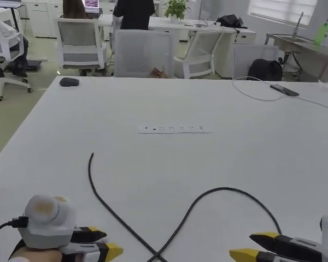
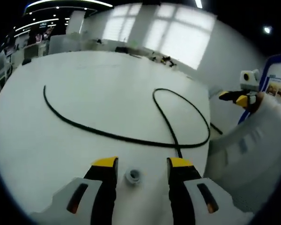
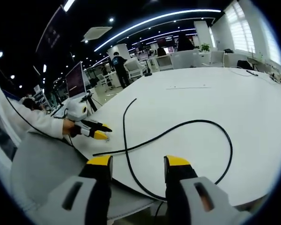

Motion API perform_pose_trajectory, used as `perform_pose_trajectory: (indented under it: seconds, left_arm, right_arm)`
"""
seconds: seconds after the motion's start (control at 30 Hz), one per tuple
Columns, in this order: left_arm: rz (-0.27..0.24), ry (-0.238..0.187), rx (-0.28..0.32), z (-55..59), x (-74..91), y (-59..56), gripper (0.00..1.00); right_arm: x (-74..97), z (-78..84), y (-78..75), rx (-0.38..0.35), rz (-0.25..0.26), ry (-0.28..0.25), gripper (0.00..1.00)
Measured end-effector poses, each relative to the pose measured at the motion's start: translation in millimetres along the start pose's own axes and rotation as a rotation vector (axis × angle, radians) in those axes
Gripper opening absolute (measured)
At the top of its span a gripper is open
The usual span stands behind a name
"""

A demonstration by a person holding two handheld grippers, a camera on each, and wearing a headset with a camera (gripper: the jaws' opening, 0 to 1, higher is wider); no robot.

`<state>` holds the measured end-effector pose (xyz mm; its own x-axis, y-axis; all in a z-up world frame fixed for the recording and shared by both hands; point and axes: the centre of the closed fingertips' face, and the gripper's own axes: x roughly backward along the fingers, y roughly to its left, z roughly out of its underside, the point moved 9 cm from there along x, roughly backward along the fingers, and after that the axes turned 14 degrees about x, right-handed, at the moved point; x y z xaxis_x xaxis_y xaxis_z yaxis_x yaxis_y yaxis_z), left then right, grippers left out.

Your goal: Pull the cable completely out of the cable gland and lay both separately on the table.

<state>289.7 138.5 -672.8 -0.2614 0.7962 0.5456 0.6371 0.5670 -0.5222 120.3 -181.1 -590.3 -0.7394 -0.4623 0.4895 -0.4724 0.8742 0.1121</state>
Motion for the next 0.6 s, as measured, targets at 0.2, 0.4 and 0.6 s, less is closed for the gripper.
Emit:
perform_pose_trajectory:
  seconds: [0.2, 0.4, 0.6]
  left_arm:
    - [0.100, -0.108, 0.111, -30.0, 35.8, -21.7, 0.62]
    - [0.089, -0.177, 0.107, -44.5, 98.4, -37.4, 0.66]
    - [0.043, -0.123, 0.073, -30.0, 145.0, -52.0, 0.87]
  right_arm:
    - [-4.8, -3.4, -3.7, -0.018, -0.020, 0.027, 0.53]
    - [-10.1, -7.7, -2.0, -0.013, -0.050, 0.069, 0.64]
    - [-8.4, -4.4, -0.6, 0.003, -0.064, 0.140, 0.63]
